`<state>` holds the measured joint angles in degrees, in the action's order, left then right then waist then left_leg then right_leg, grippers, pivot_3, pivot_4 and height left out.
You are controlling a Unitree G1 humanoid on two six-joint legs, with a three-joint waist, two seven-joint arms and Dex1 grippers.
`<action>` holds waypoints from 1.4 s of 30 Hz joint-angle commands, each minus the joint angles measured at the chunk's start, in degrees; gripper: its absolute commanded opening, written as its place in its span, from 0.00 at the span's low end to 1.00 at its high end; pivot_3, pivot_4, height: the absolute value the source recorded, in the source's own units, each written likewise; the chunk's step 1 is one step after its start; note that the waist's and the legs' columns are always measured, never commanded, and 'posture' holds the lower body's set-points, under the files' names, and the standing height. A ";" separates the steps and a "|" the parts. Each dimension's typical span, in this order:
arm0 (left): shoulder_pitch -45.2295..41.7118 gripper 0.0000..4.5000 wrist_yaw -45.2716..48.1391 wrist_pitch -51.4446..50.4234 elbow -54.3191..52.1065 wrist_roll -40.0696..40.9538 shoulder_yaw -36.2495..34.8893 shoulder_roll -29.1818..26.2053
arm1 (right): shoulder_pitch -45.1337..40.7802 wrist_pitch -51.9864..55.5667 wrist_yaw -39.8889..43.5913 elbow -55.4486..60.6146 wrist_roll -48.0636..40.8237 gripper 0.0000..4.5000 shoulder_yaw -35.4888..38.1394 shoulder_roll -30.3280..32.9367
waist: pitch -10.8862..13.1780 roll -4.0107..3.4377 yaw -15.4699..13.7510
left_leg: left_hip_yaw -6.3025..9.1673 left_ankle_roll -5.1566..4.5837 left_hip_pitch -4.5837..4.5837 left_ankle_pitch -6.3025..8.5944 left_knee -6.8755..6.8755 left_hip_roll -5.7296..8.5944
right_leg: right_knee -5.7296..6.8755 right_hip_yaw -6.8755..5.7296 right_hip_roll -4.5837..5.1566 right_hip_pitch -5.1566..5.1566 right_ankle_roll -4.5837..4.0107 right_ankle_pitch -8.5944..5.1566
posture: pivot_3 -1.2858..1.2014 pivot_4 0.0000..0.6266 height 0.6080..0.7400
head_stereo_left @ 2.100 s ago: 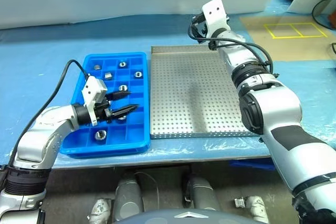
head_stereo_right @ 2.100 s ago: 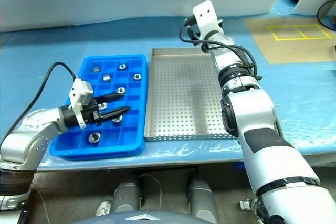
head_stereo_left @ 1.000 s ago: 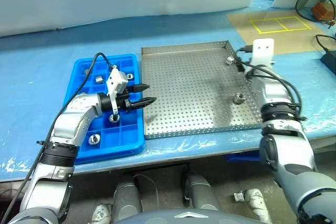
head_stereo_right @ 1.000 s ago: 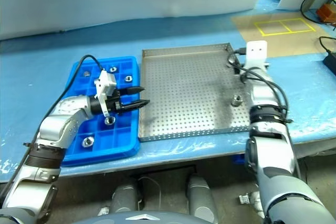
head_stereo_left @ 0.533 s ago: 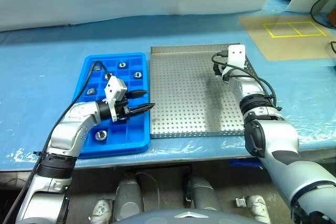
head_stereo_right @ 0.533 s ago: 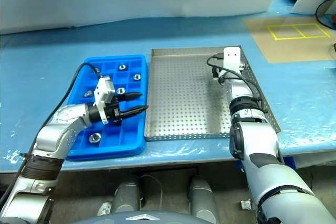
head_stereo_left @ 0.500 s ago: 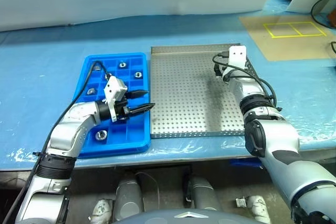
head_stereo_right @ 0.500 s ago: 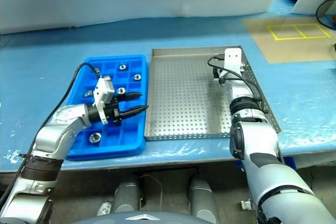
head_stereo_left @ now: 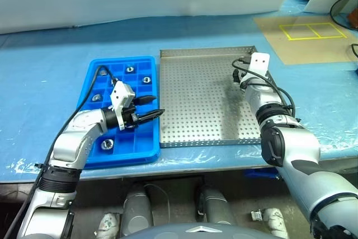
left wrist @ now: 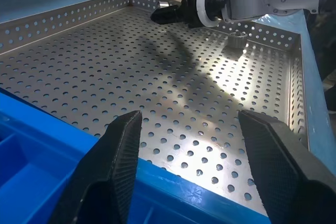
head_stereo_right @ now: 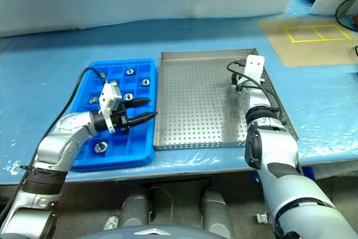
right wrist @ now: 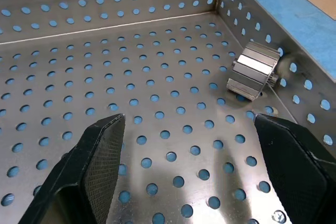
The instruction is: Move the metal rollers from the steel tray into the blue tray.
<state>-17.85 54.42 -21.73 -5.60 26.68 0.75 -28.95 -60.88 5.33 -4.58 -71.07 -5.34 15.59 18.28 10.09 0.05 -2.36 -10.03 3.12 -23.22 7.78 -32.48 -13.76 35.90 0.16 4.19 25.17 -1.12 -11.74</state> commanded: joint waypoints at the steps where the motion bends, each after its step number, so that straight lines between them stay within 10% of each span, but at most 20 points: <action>1: 0.12 0.69 -0.29 0.15 -2.91 0.50 0.03 0.21 | -2.12 -1.64 -1.28 0.31 -0.92 0.90 1.13 0.30 | 0.00 0.00 0.00 | 0.00 0.00 0.00 0.00 0.00 0.00 | 0.00 0.00 0.00 0.00 0.00 0.00 | 0.47 0.24 1.00; 20: -0.61 0.69 -0.71 0.89 -1.64 0.27 -0.46 0.53 | -1.06 7.53 8.00 16.16 0.57 0.90 -3.57 4.48 | 0.00 0.00 0.00 | 0.00 0.00 -0.02 0.00 0.01 0.00 | -0.01 0.00 -0.01 0.01 0.00 0.00 | 0.46 0.24 1.00; 42: -8.62 0.69 5.97 3.36 8.53 -1.60 0.63 -0.81 | 26.70 30.53 34.32 61.78 -10.38 0.90 -2.64 16.24 | -0.01 0.01 0.65 | -0.02 -0.05 0.12 0.02 0.06 0.02 | -0.17 0.11 -0.03 -0.11 0.02 0.01 | 0.41 0.24 1.00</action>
<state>-25.11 59.62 -19.73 2.98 25.15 2.24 -29.16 -33.97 36.27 30.28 -11.02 -15.45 10.68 33.06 10.08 0.07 -1.71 -10.06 3.06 -23.10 7.80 -32.44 -13.72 35.74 0.28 4.18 25.06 -1.10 -11.73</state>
